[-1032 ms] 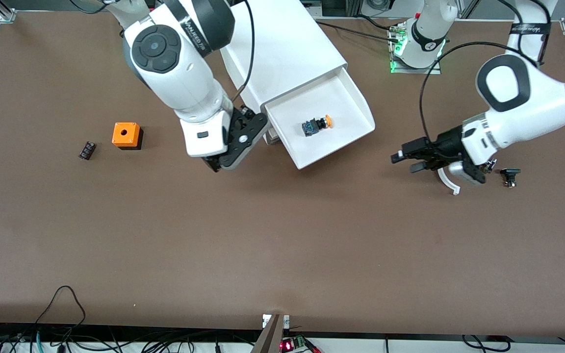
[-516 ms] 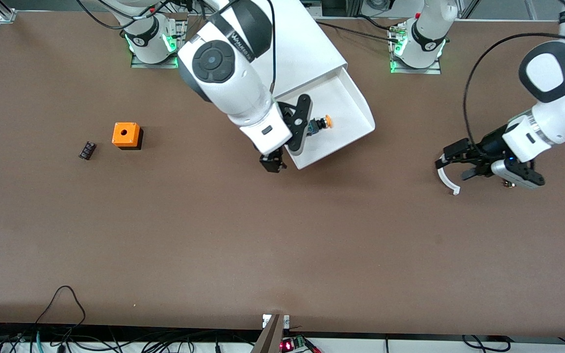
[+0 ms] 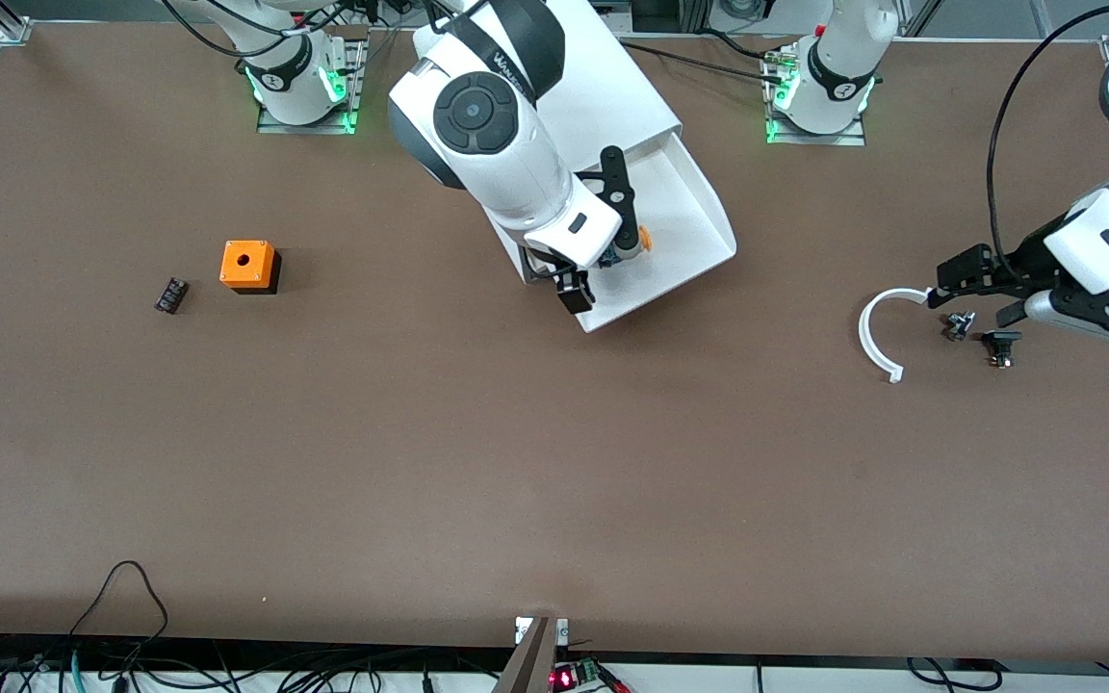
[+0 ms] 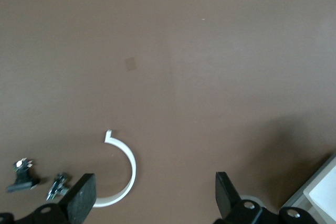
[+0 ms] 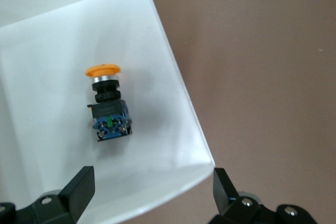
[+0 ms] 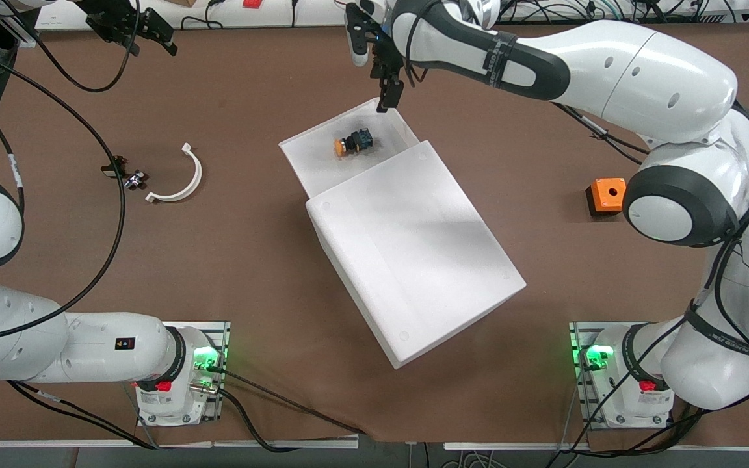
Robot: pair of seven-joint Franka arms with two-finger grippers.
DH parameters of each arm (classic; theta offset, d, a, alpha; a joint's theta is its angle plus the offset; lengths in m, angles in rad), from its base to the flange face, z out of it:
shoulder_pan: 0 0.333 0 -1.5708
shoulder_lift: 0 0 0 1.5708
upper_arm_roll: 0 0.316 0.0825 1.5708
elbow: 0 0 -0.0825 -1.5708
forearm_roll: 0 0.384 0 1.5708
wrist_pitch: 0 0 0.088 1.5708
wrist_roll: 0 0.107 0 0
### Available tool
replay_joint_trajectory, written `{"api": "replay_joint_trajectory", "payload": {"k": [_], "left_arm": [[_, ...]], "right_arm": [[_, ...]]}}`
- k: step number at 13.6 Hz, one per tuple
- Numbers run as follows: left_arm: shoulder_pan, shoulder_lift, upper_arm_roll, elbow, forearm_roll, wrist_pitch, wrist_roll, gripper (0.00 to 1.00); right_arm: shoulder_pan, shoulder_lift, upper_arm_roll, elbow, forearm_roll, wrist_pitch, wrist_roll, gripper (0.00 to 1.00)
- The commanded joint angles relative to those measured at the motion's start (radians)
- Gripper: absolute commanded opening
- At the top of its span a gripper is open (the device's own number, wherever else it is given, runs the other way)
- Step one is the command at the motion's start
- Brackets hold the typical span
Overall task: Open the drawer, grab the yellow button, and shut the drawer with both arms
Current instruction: 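Reach the right gripper into the drawer while the left gripper withdraws, then grasp the orange-capped push button in the drawer with the right gripper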
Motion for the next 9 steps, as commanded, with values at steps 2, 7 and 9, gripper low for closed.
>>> {"api": "replay_joint_trajectory", "payload": {"k": [2,7,9], "left_arm": [[-0.014,-0.024,-0.011,0.073,0.117,-0.118,-0.174,1.00],[-0.043,-0.022,-0.025,0.138,0.200,-0.223,-0.349,1.00],[-0.043,-0.022,-0.028,0.150,0.200,-0.237,-0.354,1.00]], "right_arm": [[0.050,0.050,-0.004,0.040,-0.015,-0.022,-0.017,1.00],[0.078,0.061,-0.004,0.034,-0.055,-0.062,-0.019,1.00],[0.096,0.061,-0.004,0.031,-0.077,-0.088,-0.017,1.00]]}}
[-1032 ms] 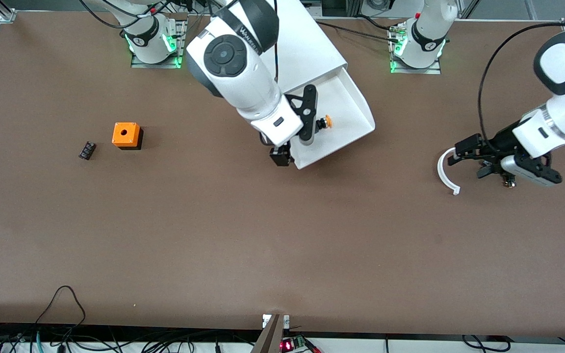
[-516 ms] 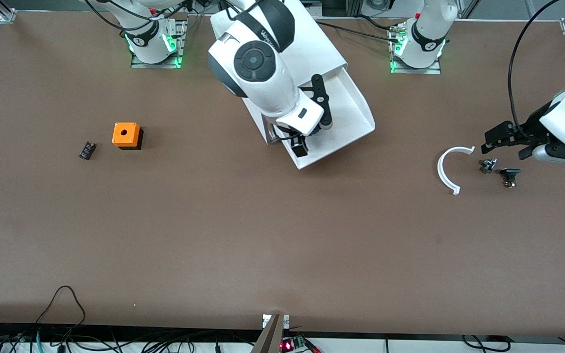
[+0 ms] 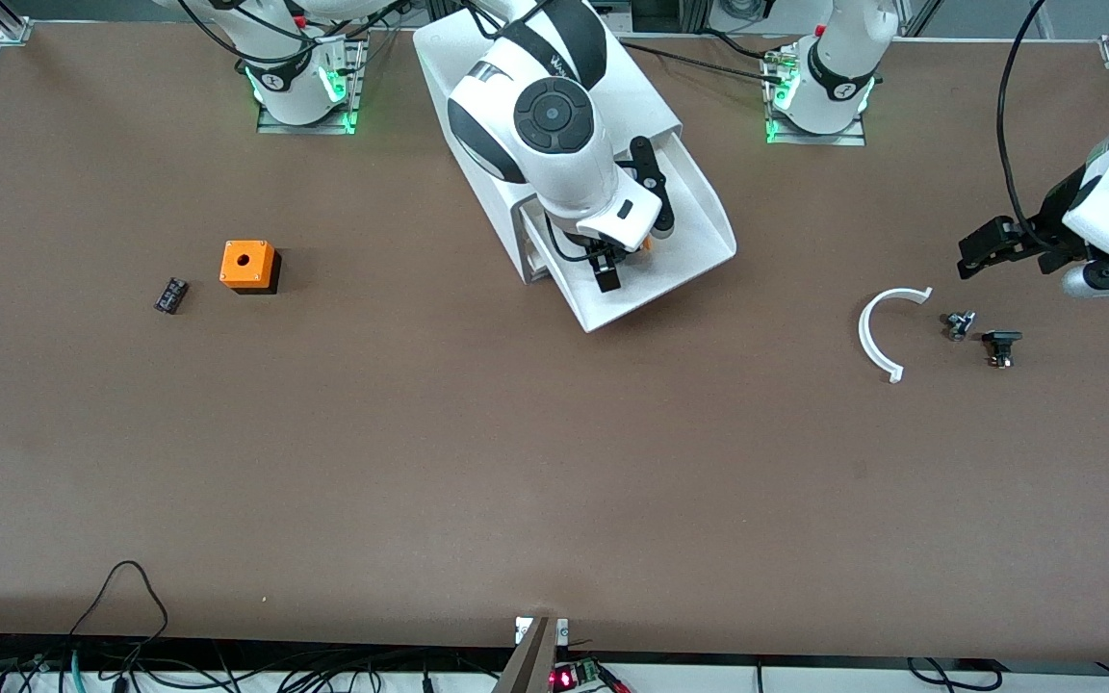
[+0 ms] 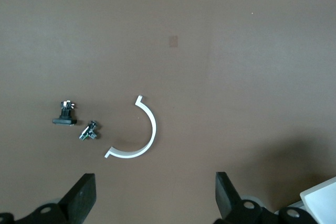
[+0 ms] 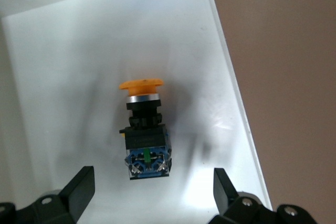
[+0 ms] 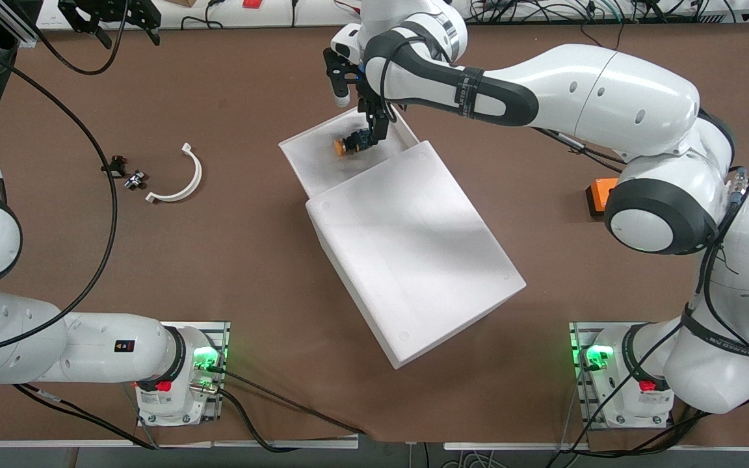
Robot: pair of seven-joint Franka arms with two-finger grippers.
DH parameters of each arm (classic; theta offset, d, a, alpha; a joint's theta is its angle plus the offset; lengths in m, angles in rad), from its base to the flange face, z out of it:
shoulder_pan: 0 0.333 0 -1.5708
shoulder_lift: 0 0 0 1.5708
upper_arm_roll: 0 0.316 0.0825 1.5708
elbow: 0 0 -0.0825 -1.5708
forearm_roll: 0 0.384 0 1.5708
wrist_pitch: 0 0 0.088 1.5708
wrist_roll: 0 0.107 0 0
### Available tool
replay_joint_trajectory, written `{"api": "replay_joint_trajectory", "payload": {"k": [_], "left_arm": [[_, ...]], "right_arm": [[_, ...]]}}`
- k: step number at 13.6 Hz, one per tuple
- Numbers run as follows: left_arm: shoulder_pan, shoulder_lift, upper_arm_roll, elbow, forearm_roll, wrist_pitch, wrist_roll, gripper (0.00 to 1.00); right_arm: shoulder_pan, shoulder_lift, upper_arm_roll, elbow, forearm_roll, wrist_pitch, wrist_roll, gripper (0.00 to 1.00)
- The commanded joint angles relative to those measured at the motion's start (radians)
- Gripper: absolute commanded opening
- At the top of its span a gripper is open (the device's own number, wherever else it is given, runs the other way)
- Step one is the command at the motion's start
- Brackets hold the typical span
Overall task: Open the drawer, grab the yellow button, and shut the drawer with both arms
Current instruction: 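Grasp the orange-capped push button in the drawer with the right gripper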
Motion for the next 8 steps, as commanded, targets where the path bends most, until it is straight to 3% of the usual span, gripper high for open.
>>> {"api": "replay_joint_trajectory", "payload": {"k": [1,8], "left_arm": [[-0.003,0.006,-0.005,0.038,0.029,-0.037,-0.026,1.00],[-0.001,0.006,0.000,0.050,0.029,-0.037,-0.023,1.00]], "right_arm": [[0.025,0.017,-0.003,0.032,-0.025,-0.048,-0.013,1.00],[0.042,0.046,-0.019,0.037,-0.025,-0.029,0.015,1.00]]}}
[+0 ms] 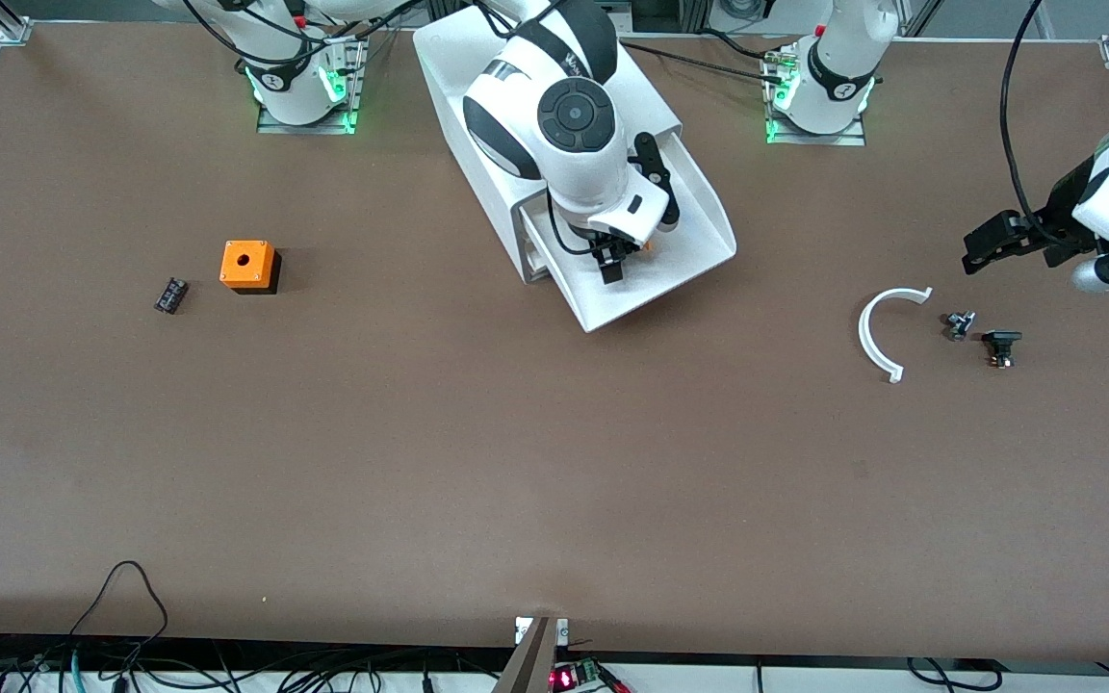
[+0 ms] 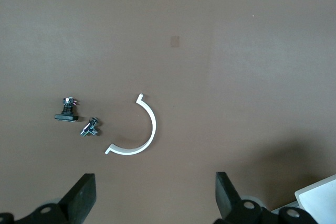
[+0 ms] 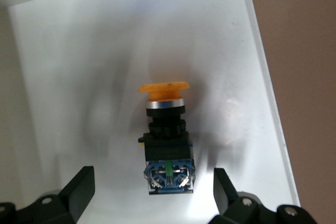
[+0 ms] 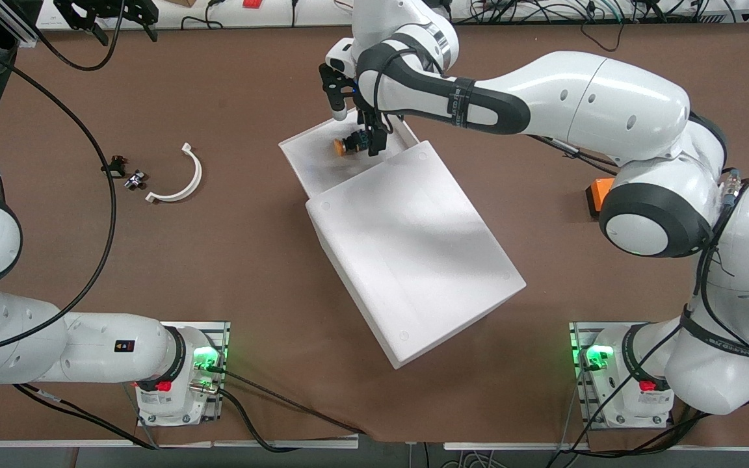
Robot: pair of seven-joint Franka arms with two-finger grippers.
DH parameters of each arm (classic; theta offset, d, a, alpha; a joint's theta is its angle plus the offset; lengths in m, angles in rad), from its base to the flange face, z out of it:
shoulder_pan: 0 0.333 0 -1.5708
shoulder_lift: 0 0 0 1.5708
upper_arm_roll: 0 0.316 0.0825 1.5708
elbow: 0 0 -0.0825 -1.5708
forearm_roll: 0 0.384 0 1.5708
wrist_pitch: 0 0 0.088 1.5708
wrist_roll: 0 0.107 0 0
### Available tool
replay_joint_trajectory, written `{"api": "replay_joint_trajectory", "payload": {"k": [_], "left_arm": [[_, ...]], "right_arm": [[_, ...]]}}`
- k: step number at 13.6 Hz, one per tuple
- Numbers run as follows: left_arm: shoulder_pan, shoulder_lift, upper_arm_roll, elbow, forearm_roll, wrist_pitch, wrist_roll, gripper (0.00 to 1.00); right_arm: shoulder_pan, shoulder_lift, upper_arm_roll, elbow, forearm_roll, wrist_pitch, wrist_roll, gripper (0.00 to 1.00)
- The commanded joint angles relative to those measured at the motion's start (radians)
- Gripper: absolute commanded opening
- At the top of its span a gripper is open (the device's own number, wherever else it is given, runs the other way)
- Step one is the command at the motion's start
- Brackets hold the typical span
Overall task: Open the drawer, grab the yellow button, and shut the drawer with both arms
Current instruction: 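Grasp the orange-capped push button in the drawer with the right gripper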
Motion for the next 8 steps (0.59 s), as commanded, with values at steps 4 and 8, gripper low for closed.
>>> {"api": "replay_joint_trajectory", "payload": {"k": [4,8], "left_arm": [[-0.003,0.006,0.000,0.035,0.028,-0.024,-0.001,1.00],[-0.003,0.006,0.000,0.035,0.028,-0.024,-0.004,1.00]], "right_arm": [[0.015,0.035,-0.013,0.037,-0.012,0.027,0.007,0.75],[0.035,0.041,-0.016,0.037,-0.013,0.048,0.010,0.60]]}}
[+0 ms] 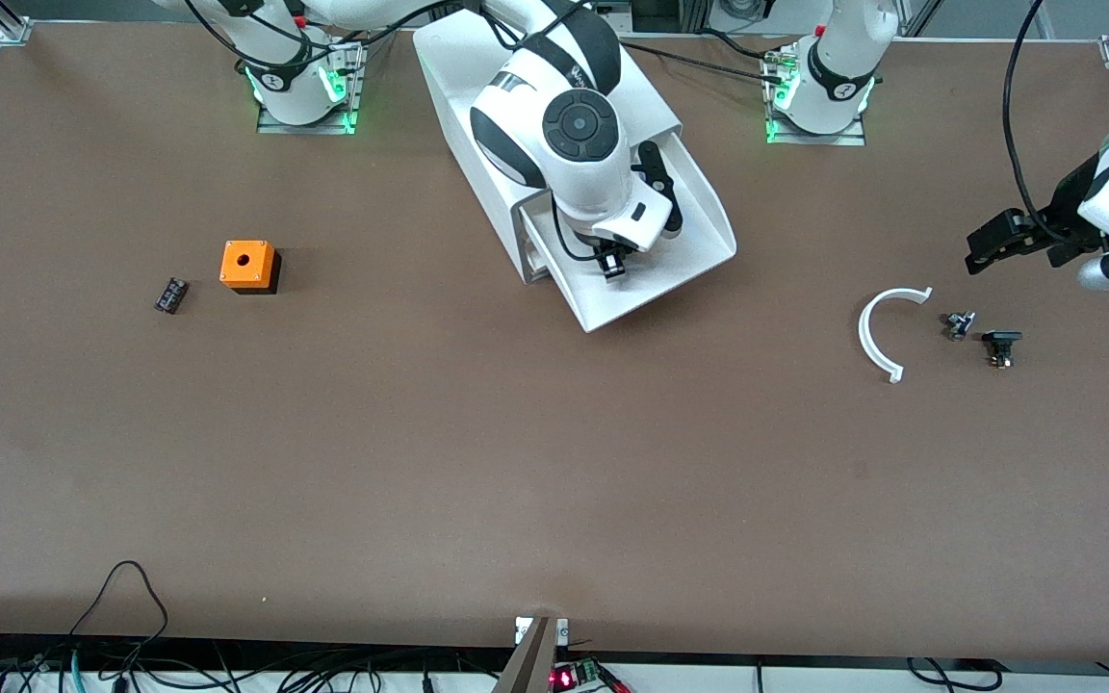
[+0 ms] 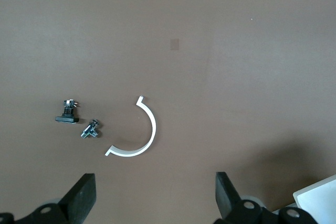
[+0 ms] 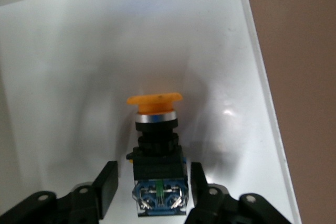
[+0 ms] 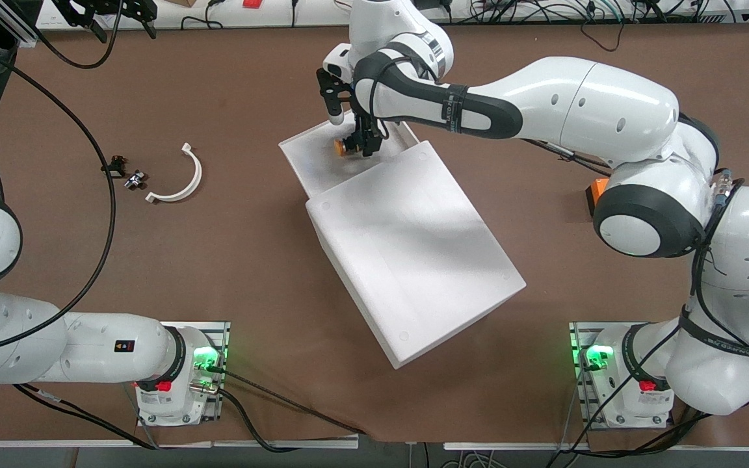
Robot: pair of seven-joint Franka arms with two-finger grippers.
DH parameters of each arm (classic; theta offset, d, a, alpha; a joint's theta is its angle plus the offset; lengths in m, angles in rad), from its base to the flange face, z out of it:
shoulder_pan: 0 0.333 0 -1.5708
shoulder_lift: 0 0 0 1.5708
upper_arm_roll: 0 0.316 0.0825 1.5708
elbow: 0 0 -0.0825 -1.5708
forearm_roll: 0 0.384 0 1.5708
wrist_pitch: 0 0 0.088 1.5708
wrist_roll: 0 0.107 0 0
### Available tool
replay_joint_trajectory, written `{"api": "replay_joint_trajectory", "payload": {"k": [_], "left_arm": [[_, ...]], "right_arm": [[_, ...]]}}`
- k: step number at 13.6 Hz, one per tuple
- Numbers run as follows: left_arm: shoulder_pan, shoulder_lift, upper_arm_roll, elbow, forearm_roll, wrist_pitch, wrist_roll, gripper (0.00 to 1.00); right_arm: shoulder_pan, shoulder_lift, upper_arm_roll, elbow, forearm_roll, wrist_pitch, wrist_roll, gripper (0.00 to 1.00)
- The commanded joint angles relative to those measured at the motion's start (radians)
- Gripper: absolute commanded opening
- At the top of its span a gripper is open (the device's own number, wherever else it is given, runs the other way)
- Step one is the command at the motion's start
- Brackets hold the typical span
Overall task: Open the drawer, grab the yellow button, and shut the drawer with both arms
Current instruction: 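Grasp the orange-capped push button in the drawer with the right gripper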
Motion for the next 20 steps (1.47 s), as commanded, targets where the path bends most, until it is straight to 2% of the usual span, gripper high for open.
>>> {"api": "replay_joint_trajectory", "payload": {"k": [1,7,12,17,20], "left_arm": [[-0.003,0.008,0.000,0.026,0.027,-0.025,-0.007,1.00],[-0.003,0.012,0.001,0.037,0.027,-0.025,-0.004,1.00],[-0.003,0.014,0.001,0.037,0.029,-0.025,-0.011,1.00],[-0.004,0.030,-0.004,0.038,0.031,-0.014,-0.013,1.00],[-0.008,0.052,-0.025,0.027,0.028,0.016,-0.019,1.00]], "right_arm": [[0.025,0.023,-0.013,0.038,-0.014,0.007,0.009,0.55],[0.036,0.021,-0.014,0.036,-0.053,0.009,0.004,0.32],[0.024,-0.039,-0.011,0.036,-0.039,0.010,0.036,0.29],[-0.051,-0.105,-0.022,0.032,-0.050,0.018,0.353,0.30],[-0.125,-0.157,-0.099,-0.035,-0.054,0.021,0.537,0.30]]}}
